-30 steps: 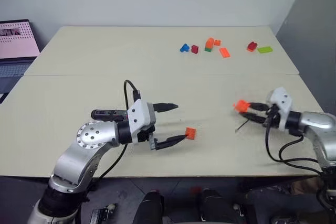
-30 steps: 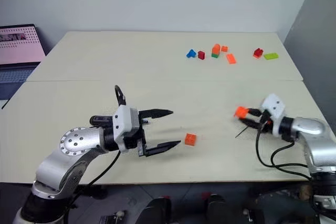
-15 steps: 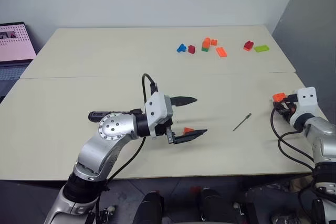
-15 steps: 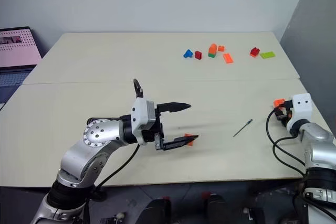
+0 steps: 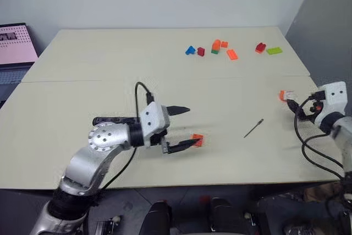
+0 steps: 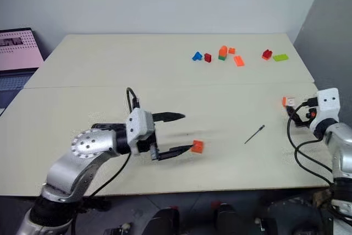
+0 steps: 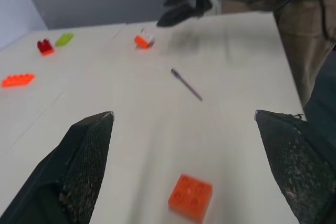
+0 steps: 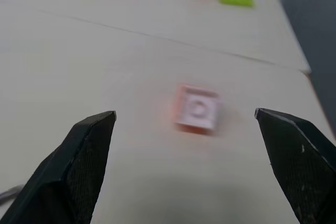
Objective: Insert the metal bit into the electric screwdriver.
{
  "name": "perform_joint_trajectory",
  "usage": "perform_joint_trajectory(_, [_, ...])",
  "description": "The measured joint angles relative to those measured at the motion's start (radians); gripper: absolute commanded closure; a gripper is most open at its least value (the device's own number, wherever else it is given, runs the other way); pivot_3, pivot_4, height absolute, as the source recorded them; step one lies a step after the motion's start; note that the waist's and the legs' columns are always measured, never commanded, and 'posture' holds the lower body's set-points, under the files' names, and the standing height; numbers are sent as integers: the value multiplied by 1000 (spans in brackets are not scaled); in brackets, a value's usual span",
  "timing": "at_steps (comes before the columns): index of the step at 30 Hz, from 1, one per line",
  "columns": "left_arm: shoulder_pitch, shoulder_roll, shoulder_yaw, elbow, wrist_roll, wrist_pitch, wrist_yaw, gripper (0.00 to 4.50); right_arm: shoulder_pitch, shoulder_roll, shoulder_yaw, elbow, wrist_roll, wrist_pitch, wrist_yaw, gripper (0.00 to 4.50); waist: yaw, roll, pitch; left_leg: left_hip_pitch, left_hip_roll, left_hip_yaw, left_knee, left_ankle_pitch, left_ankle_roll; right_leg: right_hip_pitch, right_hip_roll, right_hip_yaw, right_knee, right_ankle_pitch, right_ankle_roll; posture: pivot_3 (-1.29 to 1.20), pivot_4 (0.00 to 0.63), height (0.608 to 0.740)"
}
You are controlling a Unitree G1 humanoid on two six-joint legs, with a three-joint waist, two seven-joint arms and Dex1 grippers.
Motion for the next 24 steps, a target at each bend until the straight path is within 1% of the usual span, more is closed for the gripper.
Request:
perform_joint_trajectory(1, [7, 15, 8, -2, 0, 0, -8, 0, 13, -9, 18, -50, 23, 8, 39, 6, -1, 0, 0, 0, 1, 0, 0, 0, 0, 0, 0, 0, 0, 0, 0, 0, 150, 740])
perform_joint_trajectory(3, [44, 62, 33, -11, -3, 2, -35, 0, 47, -33, 103, -203, 81, 43, 157, 6, -1, 0, 0, 0, 1, -1, 0, 0, 0, 1, 0, -1, 0, 0, 0, 0, 150, 740])
perform_joint_trajectory(6, [114, 144, 66, -32, -13, 1, -87, 0, 49, -76, 226, -346, 130, 96, 267, 6, 1, 0, 0, 0, 1, -1, 0, 0, 0, 0, 0, -1, 0, 0, 0, 0, 150, 740])
perform_joint_trajectory(7, [120, 153, 69, -32, -14, 1, -94, 0, 49, -82, 243, -362, 132, 99, 280, 6, 2, 0, 0, 0, 1, -1, 0, 0, 0, 0, 0, -1, 0, 0, 0, 0, 150, 740])
perform_joint_trajectory(9, [154, 182, 92, -41, -19, -3, -121, 0, 24, -86, 339, -395, 121, 104, 323, 6, 9, -1, 1, 0, 1, -1, 0, 0, 0, 0, 0, -1, -1, -1, -1, 0, 150, 740])
perform_joint_trajectory(11, [187, 203, 104, -48, -17, -20, -138, 0, -15, -52, 418, -395, 88, 105, 324, 6, 11, -2, 1, -1, 1, -1, 0, 0, 0, 0, 0, -1, -1, -3, -6, 0, 150, 740])
perform_joint_trajectory(15, [244, 230, 108, -62, 6, -53, -161, 0, -46, 46, 539, -371, 19, 88, 298, 6, 11, -2, 1, -1, 2, -2, -1, 0, 0, -1, 0, -3, -1, -2, -3, 0, 150, 740])
perform_joint_trajectory(17, [259, 229, 107, -62, 13, -66, -163, 0, -47, 112, 586, -335, -23, 62, 266, 6, 12, -2, 1, -3, 2, -2, -1, 0, -1, -3, 0, -3, -1, -2, -3, 0, 150, 740])
perform_joint_trajectory(20, [267, 228, 107, -65, 22, -74, -160, 0, -55, 159, 627, -286, -69, 32, 241, 6, 13, -3, 1, -7, 1, -2, 0, 0, -1, -6, 0, -3, -1, -1, -2, 0, 150, 740])
perform_joint_trajectory(23, [272, 225, 107, -66, 29, -87, -156, 0, -64, 208, 668, -213, -116, -1, 226, 537, 12, -2, 1, -8, 1, -2, 0, 0, -1, -7, 0, -3, 0, 0, -4, 0, 150, 740])
perform_joint_trajectory(24, [272, 225, 107, -66, 31, -87, -156, 0, -66, 219, 672, -198, -126, -9, 224, 794, 12, -2, 1, -8, 1, -2, 0, 0, -1, -8, 0, -3, 0, 0, -4, 0, 150, 740])
